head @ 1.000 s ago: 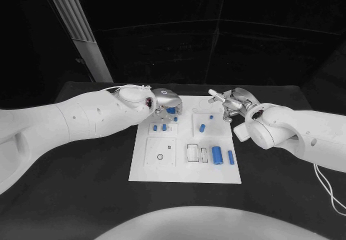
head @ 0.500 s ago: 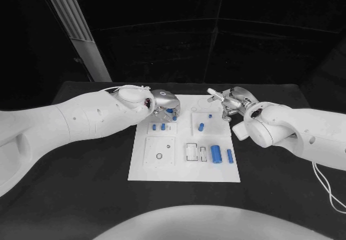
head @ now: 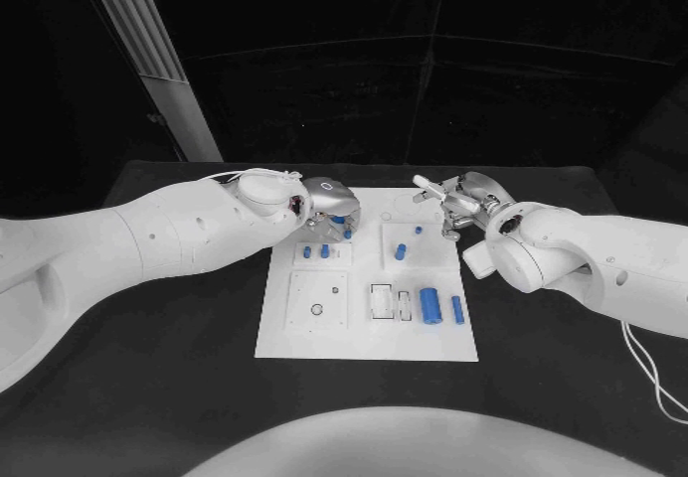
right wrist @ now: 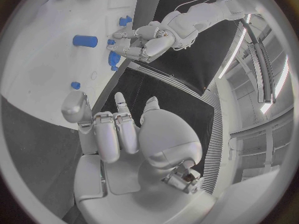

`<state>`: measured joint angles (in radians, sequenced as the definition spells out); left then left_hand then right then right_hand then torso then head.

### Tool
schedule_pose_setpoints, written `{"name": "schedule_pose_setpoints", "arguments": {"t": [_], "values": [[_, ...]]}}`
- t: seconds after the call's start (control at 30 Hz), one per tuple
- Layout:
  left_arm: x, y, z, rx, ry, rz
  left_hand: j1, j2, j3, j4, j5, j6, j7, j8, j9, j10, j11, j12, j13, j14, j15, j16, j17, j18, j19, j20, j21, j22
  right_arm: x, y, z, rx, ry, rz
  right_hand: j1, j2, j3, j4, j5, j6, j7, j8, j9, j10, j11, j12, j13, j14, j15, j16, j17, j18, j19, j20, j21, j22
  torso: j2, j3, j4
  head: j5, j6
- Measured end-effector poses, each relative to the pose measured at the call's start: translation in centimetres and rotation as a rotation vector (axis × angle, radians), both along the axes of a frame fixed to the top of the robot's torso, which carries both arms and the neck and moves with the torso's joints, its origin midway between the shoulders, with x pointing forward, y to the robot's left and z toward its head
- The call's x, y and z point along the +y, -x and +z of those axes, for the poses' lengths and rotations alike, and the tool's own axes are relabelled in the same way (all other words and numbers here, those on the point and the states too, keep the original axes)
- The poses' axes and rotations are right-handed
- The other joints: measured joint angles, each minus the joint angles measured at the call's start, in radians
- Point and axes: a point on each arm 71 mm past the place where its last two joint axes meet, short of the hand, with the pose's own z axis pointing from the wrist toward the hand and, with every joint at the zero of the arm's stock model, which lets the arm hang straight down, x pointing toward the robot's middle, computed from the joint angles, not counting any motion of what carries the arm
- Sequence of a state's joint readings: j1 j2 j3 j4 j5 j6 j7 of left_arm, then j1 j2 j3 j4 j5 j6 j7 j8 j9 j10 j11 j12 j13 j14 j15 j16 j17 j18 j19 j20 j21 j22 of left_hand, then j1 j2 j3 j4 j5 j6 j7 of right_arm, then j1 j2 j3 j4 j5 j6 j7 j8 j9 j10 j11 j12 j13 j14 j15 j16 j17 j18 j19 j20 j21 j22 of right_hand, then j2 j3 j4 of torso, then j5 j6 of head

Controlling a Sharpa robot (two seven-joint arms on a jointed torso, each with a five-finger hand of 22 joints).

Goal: Assemble the parts on the task board

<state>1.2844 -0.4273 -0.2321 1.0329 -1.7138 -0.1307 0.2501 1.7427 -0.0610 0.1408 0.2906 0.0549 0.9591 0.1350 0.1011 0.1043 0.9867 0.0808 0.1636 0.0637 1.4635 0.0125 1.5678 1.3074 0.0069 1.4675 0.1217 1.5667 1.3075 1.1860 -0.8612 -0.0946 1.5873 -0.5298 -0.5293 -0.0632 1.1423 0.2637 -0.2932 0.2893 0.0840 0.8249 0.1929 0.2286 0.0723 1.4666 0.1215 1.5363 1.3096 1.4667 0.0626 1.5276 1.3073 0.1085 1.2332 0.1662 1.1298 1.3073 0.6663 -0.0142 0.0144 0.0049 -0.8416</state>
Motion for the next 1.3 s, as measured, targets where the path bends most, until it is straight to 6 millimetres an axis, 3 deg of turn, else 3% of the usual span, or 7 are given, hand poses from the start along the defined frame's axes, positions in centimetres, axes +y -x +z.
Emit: {"name": "schedule_pose_setpoints", "arguments": {"t": [0.4,1.3], "values": [[-0.29,-0.14,-0.01,-0.006,-0.006,-0.004,-0.001,0.011,0.023,-0.001,0.0,0.056,-0.005,0.015,0.001,0.055,-0.006,0.012,-0.001,0.0,0.0,0.0,0.0,0.0,0.0,0.0,0.0,0.0,0.11,0.0,-0.06,0.007,0.001,0.003,0.0,0.0,0.0,0.0,0.0,0.0,0.0,0.004,0.0,0.0,0.0,0.0,0.0,0.0,0.0,0.0,0.0,0.0,0.0,0.0,0.0,0.0,0.0,0.0,-0.0003,0.002,0.001],[-0.54,-0.43,0.04,0.007,-0.017,-0.007,-0.022,0.006,0.036,-0.004,0.0,0.062,0.001,0.008,-0.005,0.07,0.002,0.0,-0.002,0.004,0.004,0.0,0.0,0.0,0.0,0.0,0.0,0.0,0.13,0.01,-0.11,0.015,0.002,0.004,0.0,0.0,0.0,0.0,0.0,0.0,0.0,0.003,0.0,0.0,0.0,0.0,0.0,0.0,0.0,0.0,0.0,0.0,0.0,0.0,0.0,0.0,0.0,0.0002,-0.0006,0.003,0.0]]}}
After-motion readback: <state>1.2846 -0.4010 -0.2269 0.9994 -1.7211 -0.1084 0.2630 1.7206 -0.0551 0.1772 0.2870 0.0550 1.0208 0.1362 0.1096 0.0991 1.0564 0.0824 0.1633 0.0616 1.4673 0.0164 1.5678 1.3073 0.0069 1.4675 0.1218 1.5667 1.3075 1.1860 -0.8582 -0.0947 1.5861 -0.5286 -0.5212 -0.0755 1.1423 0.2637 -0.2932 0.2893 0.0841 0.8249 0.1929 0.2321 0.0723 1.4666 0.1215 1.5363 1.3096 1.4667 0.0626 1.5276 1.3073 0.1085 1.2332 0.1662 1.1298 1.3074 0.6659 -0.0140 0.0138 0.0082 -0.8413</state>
